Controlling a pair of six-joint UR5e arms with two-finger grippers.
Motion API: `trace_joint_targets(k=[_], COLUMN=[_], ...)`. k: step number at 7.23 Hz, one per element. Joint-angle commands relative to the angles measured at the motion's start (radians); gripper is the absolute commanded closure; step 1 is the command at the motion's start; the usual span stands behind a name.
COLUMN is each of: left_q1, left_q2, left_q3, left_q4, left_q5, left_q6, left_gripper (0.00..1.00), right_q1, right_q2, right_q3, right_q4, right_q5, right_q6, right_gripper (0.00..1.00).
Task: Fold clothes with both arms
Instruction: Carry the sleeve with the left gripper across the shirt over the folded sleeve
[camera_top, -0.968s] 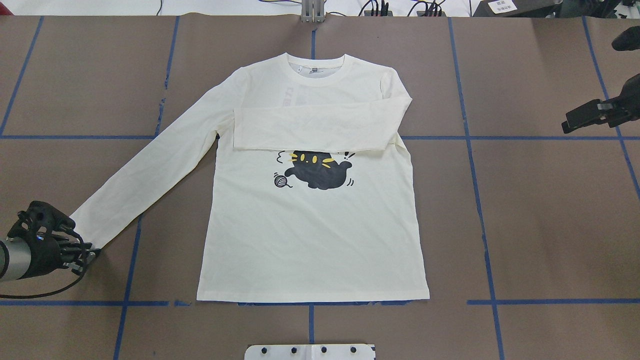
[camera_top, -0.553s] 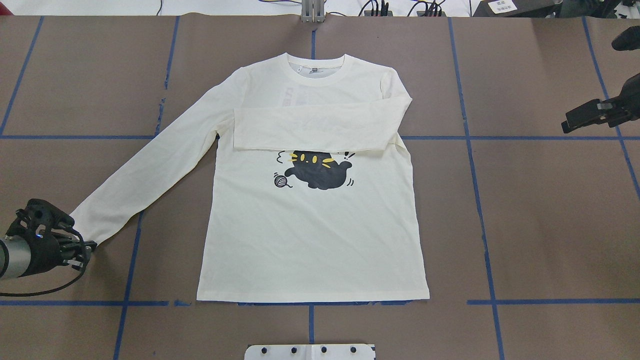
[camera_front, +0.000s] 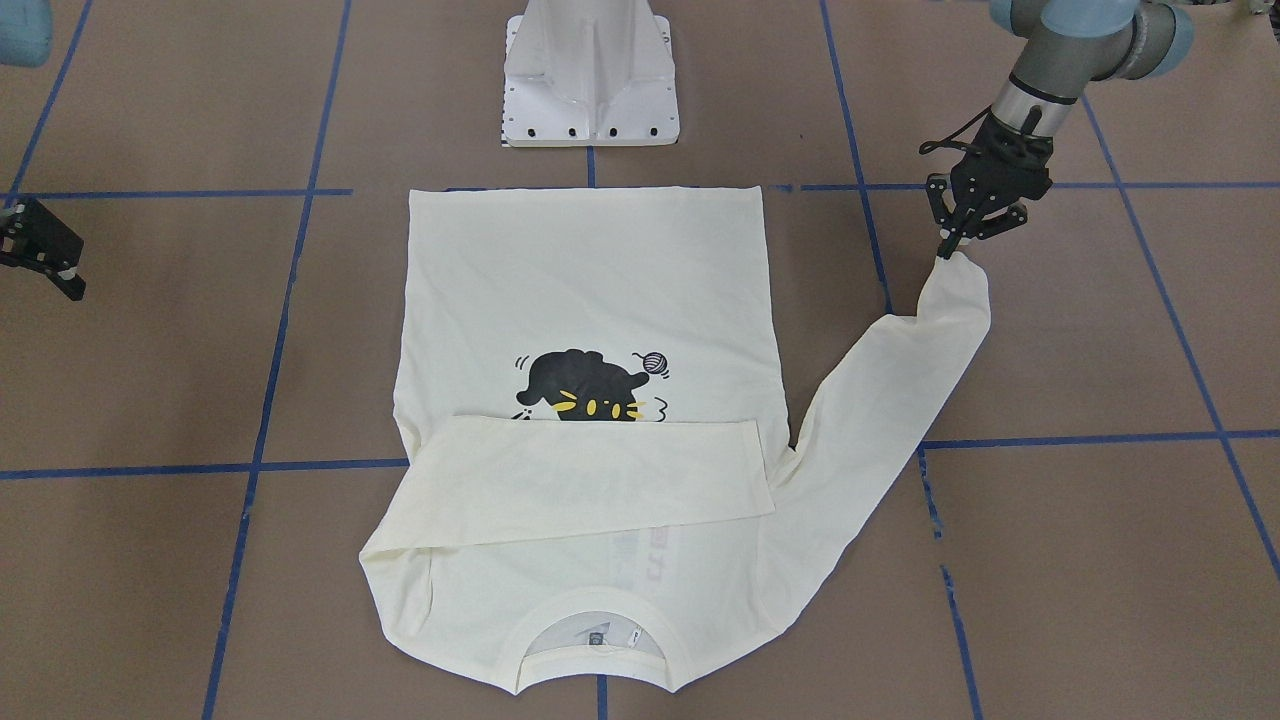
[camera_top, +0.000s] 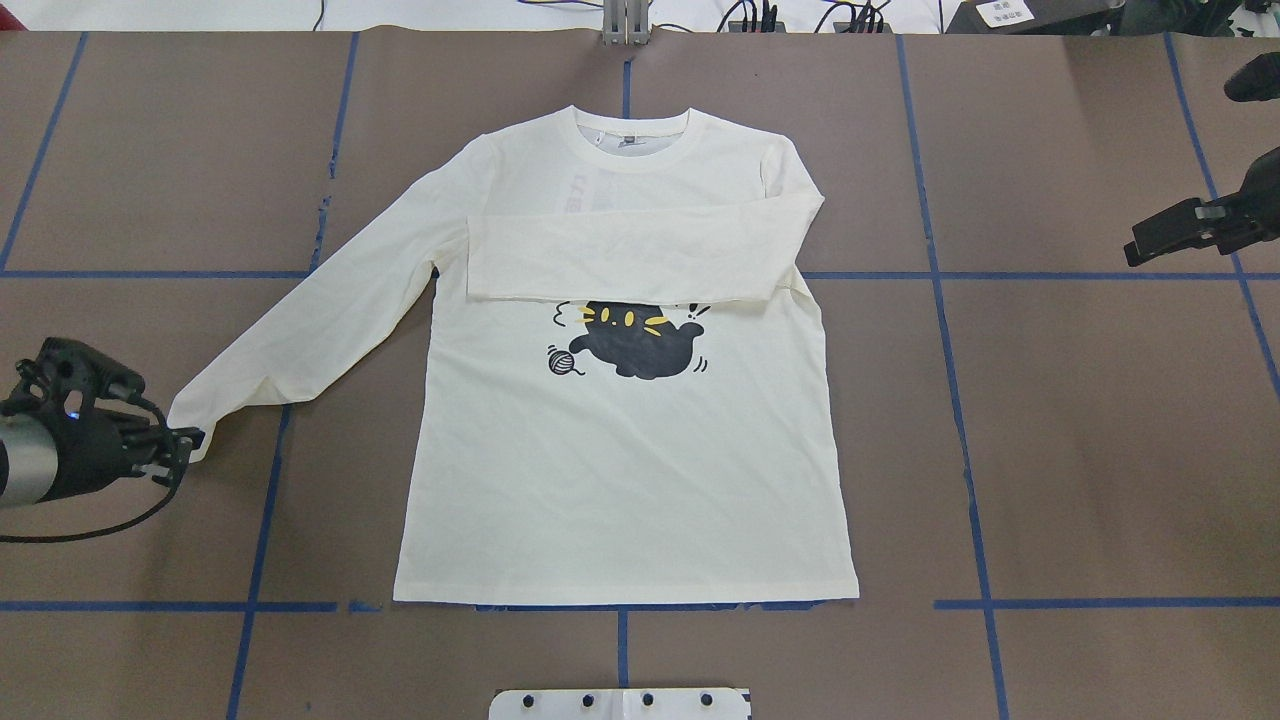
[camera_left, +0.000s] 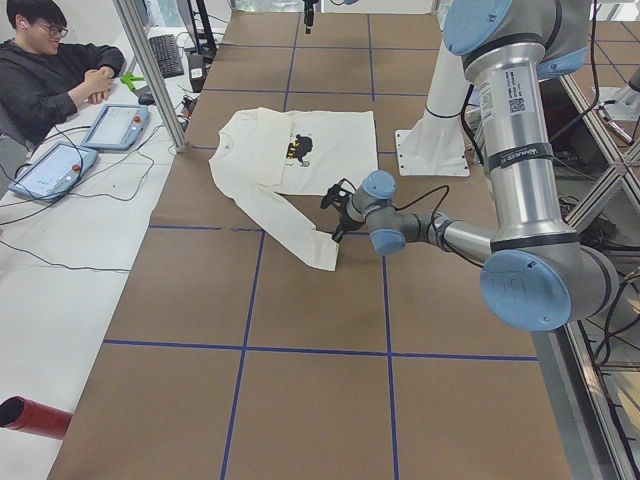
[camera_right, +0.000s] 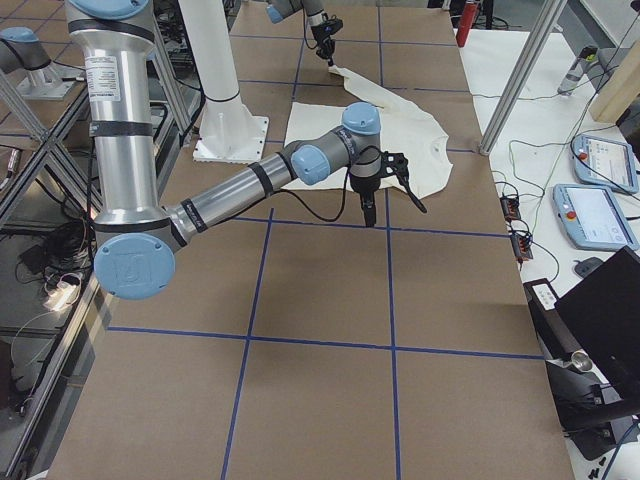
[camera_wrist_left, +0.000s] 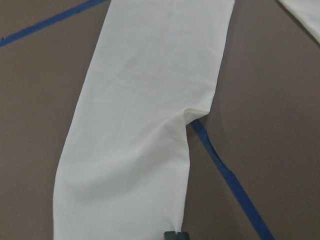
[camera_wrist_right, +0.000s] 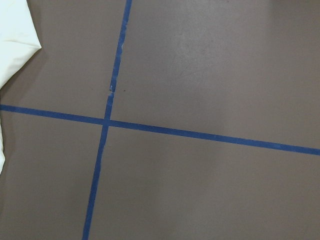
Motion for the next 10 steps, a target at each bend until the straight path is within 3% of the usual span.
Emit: trace_joint_targets(k=[1, 3, 4, 5, 7, 10], left_q1=[-0.128, -0.151, -0.145, -0.143, -0.137, -0.084], left_q2=[-0.296, -0.662, -0.79, -0.911, -1.225, -1.42], left_q3=[-0.014, 0.033, 0.111, 0.238, 0.584, 0.922], left_q4=[0.338, 0.69, 0.722, 0.716, 0.684, 0.406], left_q5=[-0.028, -0.024, -0.022, -0.018, -0.018, -0.016], left_q6=[0.039, 0.021, 0.003, -0.073, -0.182, -0.231], left_gripper=[1.0, 1.0, 1.0, 1.0, 1.0, 1.0], right_q1=[0.003, 0.005, 0.008, 0.009, 0.011, 0.016], right_q2=[0.0, -0.003, -0.005, -0.006, -0.006, -0.008], right_q3=[-0.001, -0.002, -0.002, -0.002, -0.001, -0.002], right_q4=[0.0, -0.002, -0.002, -0.002, -0.002, -0.002], right_q5=[-0.001, -0.002, -0.002, -0.002, -0.002, -0.004], right_q6=[0.003, 0.004, 0.004, 0.004, 0.007, 0.009], right_gripper=[0.0, 0.0, 0.0, 0.0, 0.0, 0.0])
